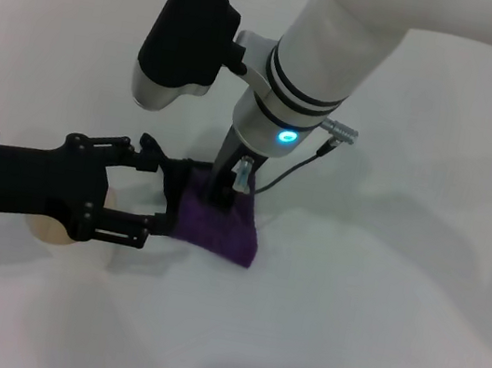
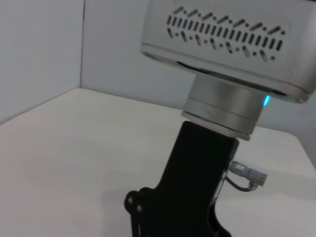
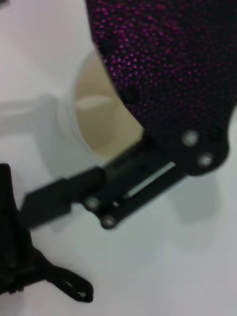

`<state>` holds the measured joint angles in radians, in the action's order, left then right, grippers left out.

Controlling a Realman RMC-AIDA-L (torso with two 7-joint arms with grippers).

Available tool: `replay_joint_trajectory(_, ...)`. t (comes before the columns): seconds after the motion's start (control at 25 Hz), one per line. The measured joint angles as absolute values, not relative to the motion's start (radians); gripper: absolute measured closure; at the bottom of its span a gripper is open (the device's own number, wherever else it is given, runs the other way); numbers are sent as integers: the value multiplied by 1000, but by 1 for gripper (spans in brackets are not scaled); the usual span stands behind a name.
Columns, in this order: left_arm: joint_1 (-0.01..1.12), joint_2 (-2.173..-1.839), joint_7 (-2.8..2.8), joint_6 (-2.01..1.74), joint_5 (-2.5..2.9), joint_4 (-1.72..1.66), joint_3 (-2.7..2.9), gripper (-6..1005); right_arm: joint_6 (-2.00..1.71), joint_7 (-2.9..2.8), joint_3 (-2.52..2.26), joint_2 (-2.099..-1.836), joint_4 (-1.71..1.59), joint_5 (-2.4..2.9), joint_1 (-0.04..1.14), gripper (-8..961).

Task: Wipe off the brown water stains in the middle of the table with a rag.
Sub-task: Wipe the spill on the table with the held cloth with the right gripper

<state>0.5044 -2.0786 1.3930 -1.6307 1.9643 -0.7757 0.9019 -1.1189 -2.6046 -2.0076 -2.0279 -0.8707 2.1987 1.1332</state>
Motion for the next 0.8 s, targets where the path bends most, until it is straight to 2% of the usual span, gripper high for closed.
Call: replay_joint_trajectory(0.8,518,-2078,1391,-1626,1954,-753,902,111,-979,-2605,-2030,-2028,-713,2192,1212,921)
